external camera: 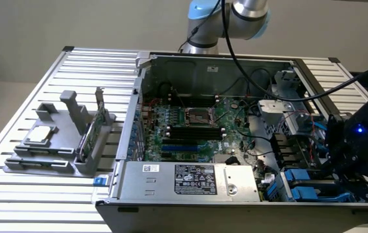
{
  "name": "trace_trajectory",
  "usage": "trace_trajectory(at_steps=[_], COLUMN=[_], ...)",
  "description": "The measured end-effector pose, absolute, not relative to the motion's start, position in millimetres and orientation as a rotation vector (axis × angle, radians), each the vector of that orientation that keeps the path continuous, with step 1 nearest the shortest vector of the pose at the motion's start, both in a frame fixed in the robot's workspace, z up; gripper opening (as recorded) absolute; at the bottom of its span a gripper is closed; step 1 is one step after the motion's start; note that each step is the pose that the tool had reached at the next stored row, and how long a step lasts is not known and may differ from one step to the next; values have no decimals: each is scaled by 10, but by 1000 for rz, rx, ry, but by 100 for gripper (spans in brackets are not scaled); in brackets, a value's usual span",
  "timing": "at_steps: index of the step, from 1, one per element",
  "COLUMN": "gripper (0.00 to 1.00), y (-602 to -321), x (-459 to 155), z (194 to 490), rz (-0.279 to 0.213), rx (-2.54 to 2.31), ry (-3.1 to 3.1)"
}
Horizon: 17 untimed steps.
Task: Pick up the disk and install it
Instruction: 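Insert the first disk wire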
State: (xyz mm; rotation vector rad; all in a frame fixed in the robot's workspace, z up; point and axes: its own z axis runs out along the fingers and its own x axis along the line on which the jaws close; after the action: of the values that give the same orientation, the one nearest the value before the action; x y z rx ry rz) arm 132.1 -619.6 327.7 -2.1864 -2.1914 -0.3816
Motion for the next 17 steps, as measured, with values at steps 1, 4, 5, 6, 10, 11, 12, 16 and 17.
trace_trajectory(at_steps=[1,4,5,6,10,11,12,16,17], gripper=[18,18,18,18,26,26,26,26,26], y=[-6196,-6196,-6196,-6196,-6197,-6198,-6199,-6200,-6201], x=[1321,1321,1321,1321,1321,1321,1319,1307,1304], z=[3275,3274,3274,3274,3306,3326,3348,3440,3466], rz=[-382,-382,-382,-382,-382,-382,-382,-382,-382], rx=[-2186,-2186,-2186,-2186,-2186,-2186,-2186,-2186,-2186], ry=[-2191,-2191,-2191,-2191,-2191,-2191,-2191,-2191,-2191])
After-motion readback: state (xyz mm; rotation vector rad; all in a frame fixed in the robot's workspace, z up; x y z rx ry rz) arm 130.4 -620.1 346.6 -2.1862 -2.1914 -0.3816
